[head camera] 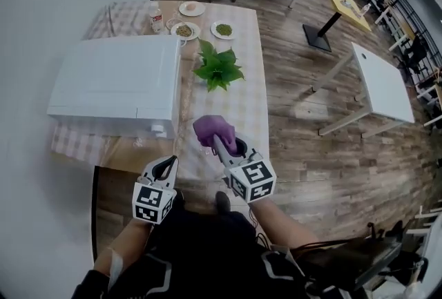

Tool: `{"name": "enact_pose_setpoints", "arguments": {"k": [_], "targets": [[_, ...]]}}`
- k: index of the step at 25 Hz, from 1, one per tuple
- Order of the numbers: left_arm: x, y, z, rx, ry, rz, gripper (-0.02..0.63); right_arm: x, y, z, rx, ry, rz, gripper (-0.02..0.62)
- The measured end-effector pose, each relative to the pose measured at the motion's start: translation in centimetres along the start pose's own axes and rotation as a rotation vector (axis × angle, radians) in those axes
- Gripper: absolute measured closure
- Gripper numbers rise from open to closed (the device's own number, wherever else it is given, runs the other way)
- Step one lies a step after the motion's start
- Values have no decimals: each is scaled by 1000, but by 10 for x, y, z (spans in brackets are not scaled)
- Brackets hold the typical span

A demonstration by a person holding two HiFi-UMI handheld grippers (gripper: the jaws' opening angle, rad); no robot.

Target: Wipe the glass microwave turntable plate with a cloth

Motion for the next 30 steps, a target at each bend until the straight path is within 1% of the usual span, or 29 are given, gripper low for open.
{"name": "enact_pose_setpoints", "arguments": {"k": [3, 7, 13, 19, 21, 24, 28, 30], "targets": [[-4, -15, -1, 43, 87, 38, 598, -11, -9, -12, 5, 49, 32, 532], [-11, -30, 1, 83, 211, 43, 598, -30, -22, -26, 29, 103, 82, 532], [-16, -51, 1, 144, 337, 56, 598, -55, -39, -34, 60, 194, 138, 532], [-30, -83, 0, 224, 371, 155, 598, -82, -53, -37, 99, 226, 187, 532], [-33, -94, 3, 239, 379, 184, 598, -90, -59, -34, 121, 233, 203, 532], [-38, -107, 11, 249, 380, 223, 597, -105, -66, -29, 145, 219, 222, 532], [-48, -115, 13, 270, 355, 241, 597, -122, -79, -27, 180, 202, 270, 532], [-55, -116, 17, 265, 347, 244, 597, -130, -86, -26, 194, 203, 290, 532]]}}
Point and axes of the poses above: the fingertips, and each gripper's own axes: x backward along the fingers, z to its left, y out of its top, the point moved 6 cm from there along x, backward along the fingers, and after that the axes turned 1 degree about -y, right-handed, at the moved point
